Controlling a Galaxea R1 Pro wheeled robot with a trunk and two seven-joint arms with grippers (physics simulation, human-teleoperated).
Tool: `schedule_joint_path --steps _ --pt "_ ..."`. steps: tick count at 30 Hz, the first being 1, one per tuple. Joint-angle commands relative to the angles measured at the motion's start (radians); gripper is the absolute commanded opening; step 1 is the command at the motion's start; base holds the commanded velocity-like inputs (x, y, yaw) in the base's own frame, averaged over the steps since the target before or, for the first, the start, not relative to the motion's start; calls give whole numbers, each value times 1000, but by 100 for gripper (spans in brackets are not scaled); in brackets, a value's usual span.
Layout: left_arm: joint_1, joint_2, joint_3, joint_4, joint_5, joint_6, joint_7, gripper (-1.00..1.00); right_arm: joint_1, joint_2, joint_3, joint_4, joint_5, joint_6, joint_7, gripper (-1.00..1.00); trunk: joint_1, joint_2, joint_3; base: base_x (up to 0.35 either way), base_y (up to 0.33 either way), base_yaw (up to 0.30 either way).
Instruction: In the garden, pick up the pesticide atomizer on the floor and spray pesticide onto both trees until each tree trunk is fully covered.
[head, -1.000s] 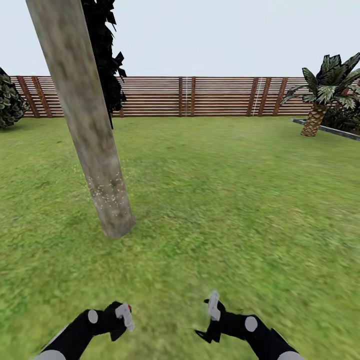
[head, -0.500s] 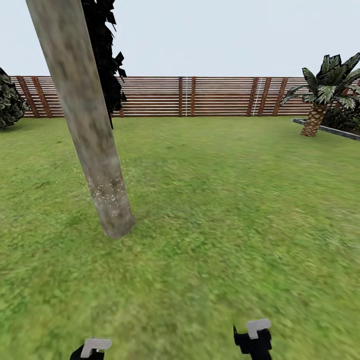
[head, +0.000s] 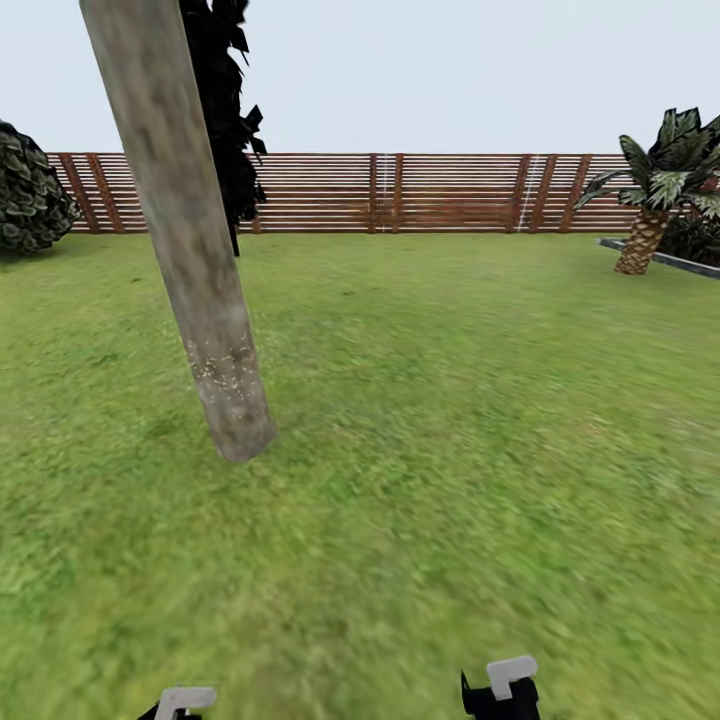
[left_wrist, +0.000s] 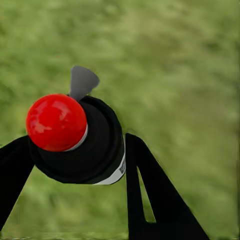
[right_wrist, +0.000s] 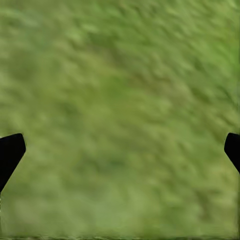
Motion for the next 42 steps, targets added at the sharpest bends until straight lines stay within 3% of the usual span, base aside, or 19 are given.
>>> schedule_joint_path --steps 1,14,17,42 --pt "-1 0 5 1 -5 -4 3 -100 0 0 8 1 7 1 -10 100 -1 0 -1 -277 -196 271" --pt "0 10 12 1 103 -3 5 -100 0 10 5 0 3 1 -15 100 -1 0 -1 -268 -173 279" --pt "0 15 44 1 127 -4 4 -100 0 9 1 -3 1 1 -16 100 -1 0 -1 -52 -22 281" --pt "0 19 58 0 139 -5 2 -100 0 9 1 -1 0 1 -17 100 -1 0 -4 -12 21 281"
